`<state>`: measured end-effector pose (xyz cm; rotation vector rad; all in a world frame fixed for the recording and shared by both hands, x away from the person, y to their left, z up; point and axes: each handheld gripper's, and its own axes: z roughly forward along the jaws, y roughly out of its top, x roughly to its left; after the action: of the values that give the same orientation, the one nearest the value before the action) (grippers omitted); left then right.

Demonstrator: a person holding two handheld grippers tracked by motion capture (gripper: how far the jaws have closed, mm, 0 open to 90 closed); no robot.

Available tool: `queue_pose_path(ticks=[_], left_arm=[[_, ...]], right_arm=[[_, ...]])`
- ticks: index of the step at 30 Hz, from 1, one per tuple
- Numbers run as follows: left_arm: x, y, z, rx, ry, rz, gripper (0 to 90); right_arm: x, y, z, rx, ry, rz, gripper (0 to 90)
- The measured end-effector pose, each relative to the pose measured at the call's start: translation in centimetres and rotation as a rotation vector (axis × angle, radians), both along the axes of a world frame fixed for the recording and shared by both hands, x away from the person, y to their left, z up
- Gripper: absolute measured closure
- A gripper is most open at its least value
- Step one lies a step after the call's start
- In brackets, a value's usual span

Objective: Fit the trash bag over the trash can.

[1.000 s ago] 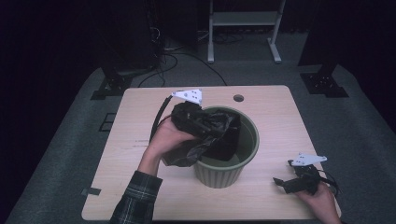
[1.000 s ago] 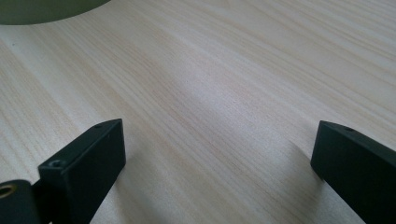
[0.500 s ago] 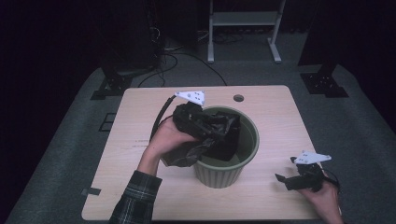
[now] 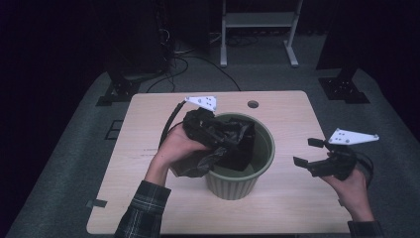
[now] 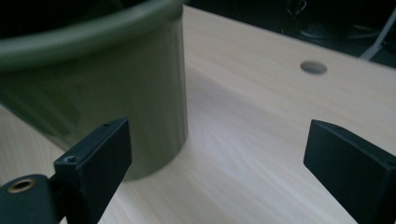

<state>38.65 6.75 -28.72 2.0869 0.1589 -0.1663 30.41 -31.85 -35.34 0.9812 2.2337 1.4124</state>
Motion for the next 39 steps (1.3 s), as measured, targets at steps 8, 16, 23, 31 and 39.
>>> queue_pose_path(ticks=[8, 16, 23, 31, 39], left_arm=[[0.0, -0.1, -0.1, -0.007, 0.004, 0.0, 33.1], [0.0, 0.0, -0.3, -0.016, 0.007, -0.008, 33.2], [0.0, 0.0, -0.4, -0.026, 0.013, -0.017, 33.1], [0.0, 0.7, -0.2, -0.046, 0.003, -0.001, 32.7], [-0.6, 3.6, 0.3, -0.073, -0.016, 0.044, 32.0]], right_arm=[[1.4, 4.4, 5.9, 0.047, -0.075, 0.113, 7.1], [4.0, 9.4, 7.4, 0.037, -0.069, 0.212, 16.1], [5.9, 11.6, 6.9, 0.051, -0.043, 0.237, 25.2], [6.7, 12.8, 5.8, 0.005, 0.011, 0.311, 72.7], [6.5, 12.1, 5.6, -0.032, 0.04, 0.31, 87.0]])
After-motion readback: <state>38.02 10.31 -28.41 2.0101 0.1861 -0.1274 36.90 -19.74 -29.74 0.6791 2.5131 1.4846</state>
